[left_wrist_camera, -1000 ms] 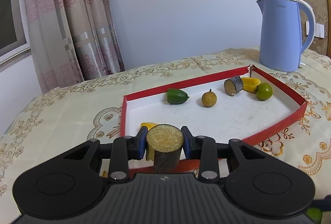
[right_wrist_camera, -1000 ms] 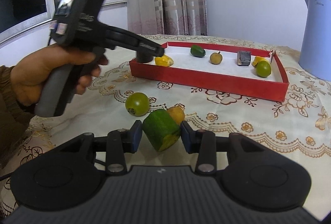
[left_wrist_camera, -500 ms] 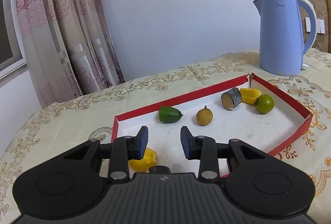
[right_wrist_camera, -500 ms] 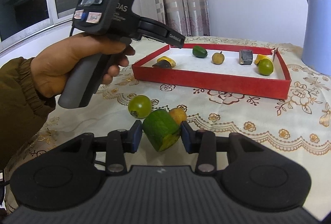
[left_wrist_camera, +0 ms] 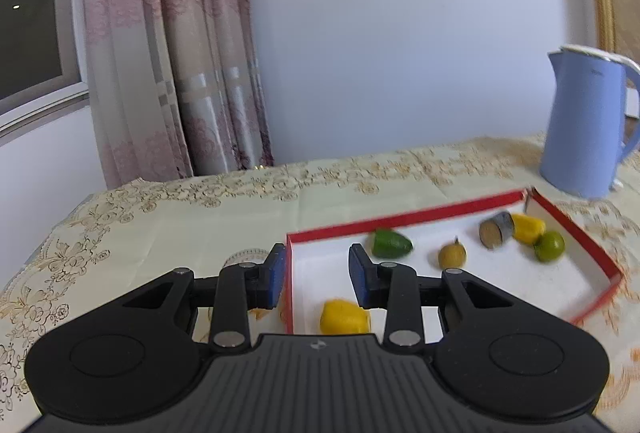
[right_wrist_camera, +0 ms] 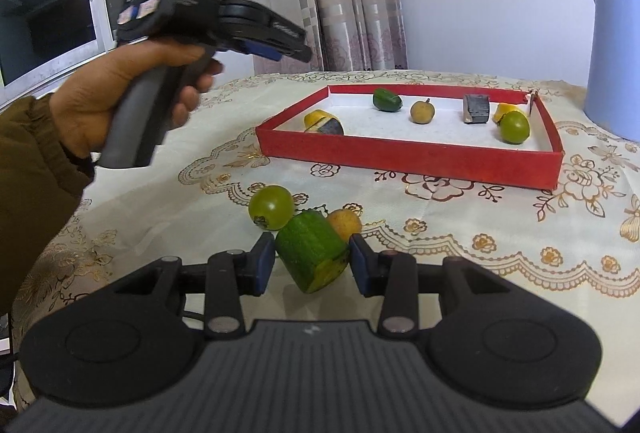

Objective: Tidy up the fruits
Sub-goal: 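Carry both pieces to the tray while the left tool releases the log inside, then carry the cucumber chunk over the tray with the right tool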

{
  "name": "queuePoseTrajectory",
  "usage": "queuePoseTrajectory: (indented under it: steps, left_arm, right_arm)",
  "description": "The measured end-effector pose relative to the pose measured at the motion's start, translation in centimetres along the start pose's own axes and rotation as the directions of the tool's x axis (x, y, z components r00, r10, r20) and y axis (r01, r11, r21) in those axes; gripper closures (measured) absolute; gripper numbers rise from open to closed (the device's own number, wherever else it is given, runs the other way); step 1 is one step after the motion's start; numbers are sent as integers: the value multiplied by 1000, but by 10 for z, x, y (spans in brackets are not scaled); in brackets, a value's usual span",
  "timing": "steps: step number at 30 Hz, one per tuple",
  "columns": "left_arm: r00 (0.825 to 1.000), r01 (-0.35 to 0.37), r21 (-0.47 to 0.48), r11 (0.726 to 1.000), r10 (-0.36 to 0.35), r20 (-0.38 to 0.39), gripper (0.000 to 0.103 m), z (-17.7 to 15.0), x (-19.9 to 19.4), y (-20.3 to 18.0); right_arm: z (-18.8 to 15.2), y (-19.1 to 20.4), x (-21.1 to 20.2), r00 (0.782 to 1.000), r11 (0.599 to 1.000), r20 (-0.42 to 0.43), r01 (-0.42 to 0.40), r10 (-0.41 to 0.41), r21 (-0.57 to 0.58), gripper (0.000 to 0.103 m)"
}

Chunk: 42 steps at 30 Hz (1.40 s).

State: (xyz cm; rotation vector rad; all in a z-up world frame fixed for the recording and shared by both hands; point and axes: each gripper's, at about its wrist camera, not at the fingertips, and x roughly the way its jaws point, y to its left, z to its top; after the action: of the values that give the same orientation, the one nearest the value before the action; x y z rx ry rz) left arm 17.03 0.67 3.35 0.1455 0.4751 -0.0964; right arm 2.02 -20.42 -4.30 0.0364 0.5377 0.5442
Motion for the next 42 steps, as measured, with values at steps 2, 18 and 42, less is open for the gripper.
queuePoseTrajectory:
  steps: [2,18,42]
  left_arm:
    - [999,24,17,1000,-23,-26,70,-6,-1,-1]
    - [996,48,-123,991,-38,79,64,-46,-16,-17]
    - [990,-52,-185,981,74,118,10,-50,-26,4]
  right_arm:
    - [0,1,0,1000,1000,0,3,-3,0,65]
    - [27,-6,-10,992,992,53,114,-111,-58,65]
    - [106,-73,42,965,973,132,230,-227,-7,65]
